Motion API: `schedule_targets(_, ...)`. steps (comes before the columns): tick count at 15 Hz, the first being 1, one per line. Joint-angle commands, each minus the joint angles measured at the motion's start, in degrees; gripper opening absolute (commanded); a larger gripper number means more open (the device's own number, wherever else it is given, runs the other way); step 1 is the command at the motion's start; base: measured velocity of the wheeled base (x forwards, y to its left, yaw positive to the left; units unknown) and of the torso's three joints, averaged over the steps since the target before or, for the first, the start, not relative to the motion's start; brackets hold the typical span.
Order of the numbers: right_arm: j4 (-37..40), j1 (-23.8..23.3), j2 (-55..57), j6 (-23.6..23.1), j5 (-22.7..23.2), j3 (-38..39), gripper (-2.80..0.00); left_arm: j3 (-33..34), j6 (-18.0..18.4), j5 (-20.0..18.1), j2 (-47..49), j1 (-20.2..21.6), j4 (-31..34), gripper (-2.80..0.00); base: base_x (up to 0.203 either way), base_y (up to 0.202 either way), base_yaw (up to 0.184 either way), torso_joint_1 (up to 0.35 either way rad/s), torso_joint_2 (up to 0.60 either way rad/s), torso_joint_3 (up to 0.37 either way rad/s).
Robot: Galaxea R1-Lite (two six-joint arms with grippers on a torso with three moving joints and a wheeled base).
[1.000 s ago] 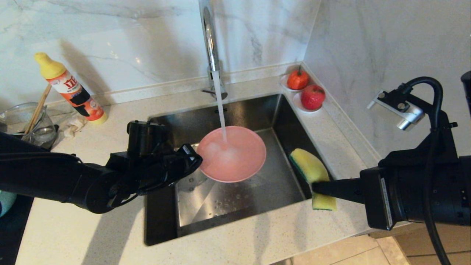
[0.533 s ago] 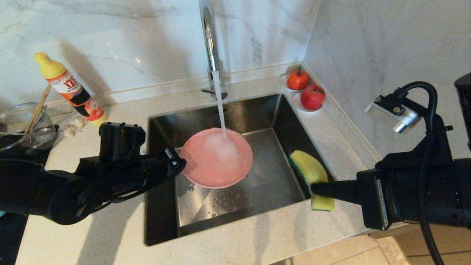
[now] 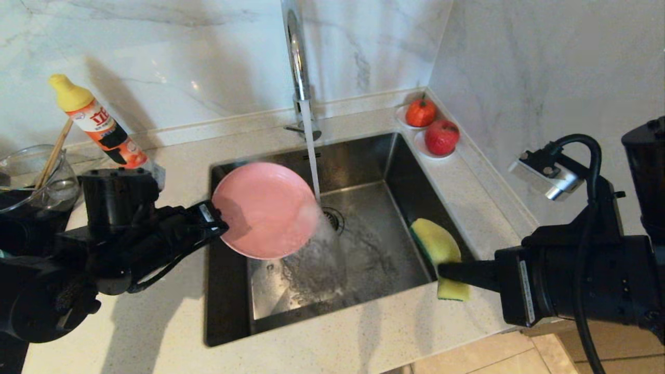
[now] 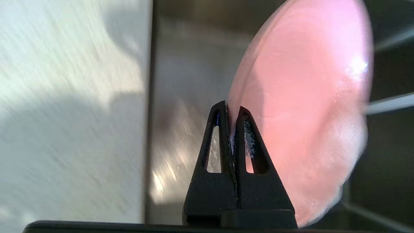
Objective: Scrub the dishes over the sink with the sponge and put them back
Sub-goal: Rinse the plate
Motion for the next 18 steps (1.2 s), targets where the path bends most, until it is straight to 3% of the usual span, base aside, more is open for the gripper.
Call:
schedule_targets(1, 0.07, -0.75, 0.04, 0.08, -0.05, 0.78, -2.80, 2.23, 5.98, 2.21, -2.36, 0.01, -6.19, -2.80, 0.000, 0.000, 0.000, 0.000, 0.00, 0.000)
schedule_targets(3, 0.07, -0.98, -0.10, 0.02, -0.05, 1.30, -2.80, 3.91, 15.62, 5.87, -4.89, -0.03, -15.66, -2.80, 0.000, 0.000, 0.000, 0.000, 0.00, 0.000)
schedule_targets(6, 0.07, -1.04, 0.15, -0.01, 0.04, 1.46, -2.80, 7.35, 26.73, 6.83, -6.43, -0.07, -26.00, -2.80, 0.000, 0.000, 0.000, 0.000, 0.00, 0.000)
schedule_targets(11, -0.02, -1.18, 0.93, 0.08, 0.04, 1.55, -2.80, 10.69, 32.59, 6.37, -4.20, -0.02, -37.06, -2.80, 0.000, 0.000, 0.000, 0.000, 0.00, 0.000)
schedule_targets(12, -0.02, -1.21, 1.22, 0.08, 0.04, 1.55, -2.80, 10.98, 34.29, 6.11, -3.45, -0.05, -41.71, -2.80, 0.000, 0.000, 0.000, 0.000, 0.00, 0.000)
schedule_targets(13, -0.02, -1.21, 1.30, 0.08, 0.13, 1.55, -2.80, 11.26, 37.35, 5.68, -2.54, -0.07, -45.67, -2.80, 0.000, 0.000, 0.000, 0.000, 0.00, 0.000)
schedule_targets(15, -0.02, -1.21, 1.83, 0.08, 0.13, 1.55, -2.80, 11.61, 43.03, 4.71, -2.71, -0.66, -47.69, -2.80, 0.000, 0.000, 0.000, 0.000, 0.00, 0.000)
schedule_targets(18, -0.90, -1.21, 2.61, 0.08, 0.04, 1.45, -2.80, 10.31, 43.02, 3.60, -2.99, -0.78, -47.75, -2.80, 0.000, 0.000, 0.000, 0.000, 0.00, 0.000)
